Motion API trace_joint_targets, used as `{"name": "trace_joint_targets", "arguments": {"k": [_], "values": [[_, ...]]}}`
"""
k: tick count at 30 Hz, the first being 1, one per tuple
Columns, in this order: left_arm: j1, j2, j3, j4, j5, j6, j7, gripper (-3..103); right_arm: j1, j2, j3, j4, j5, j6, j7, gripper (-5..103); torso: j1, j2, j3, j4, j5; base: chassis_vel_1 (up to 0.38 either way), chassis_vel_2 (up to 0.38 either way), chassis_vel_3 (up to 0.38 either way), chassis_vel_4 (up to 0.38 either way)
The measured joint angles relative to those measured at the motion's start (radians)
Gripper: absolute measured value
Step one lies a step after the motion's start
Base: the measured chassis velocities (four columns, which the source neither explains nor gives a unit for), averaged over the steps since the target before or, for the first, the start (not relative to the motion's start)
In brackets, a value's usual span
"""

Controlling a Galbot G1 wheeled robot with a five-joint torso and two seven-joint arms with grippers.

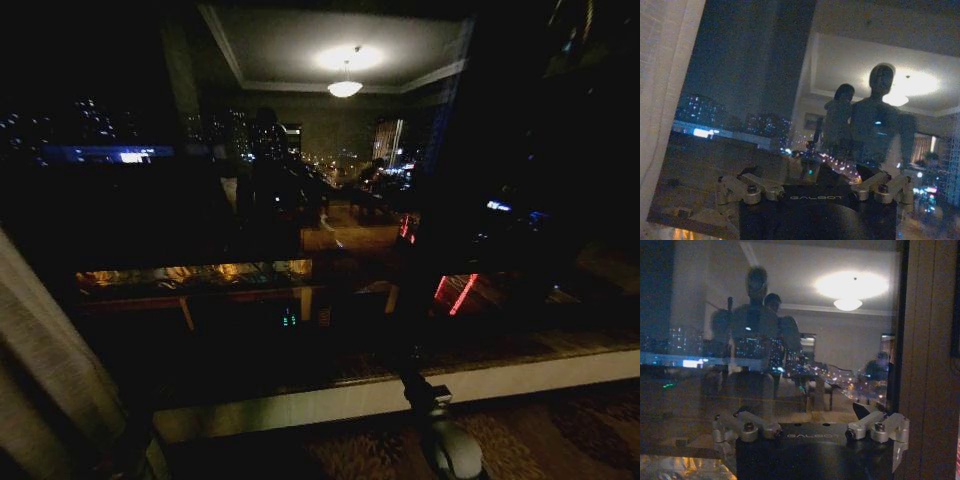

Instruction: Open the curtains by pulling them apart, changing their state from closed to fully open.

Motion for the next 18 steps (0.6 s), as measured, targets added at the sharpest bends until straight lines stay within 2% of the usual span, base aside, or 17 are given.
{"name": "trace_joint_targets", "arguments": {"k": [9,18], "values": [[0.000,0.001,0.000,0.000,0.001,-0.001,-0.001,100,0.000,0.000,0.000,0.000,0.000,0.000,0.000,100,0.000,0.000,0.000,0.0001,0.0000,-0.008,-0.006,0.009,0.008],[0.000,0.001,0.000,0.001,0.002,-0.001,-0.002,100,0.000,0.000,0.000,0.000,0.000,0.000,0.000,100,0.000,0.000,0.000,0.0001,0.0002,-0.145,-0.155,0.153,0.136]]}}
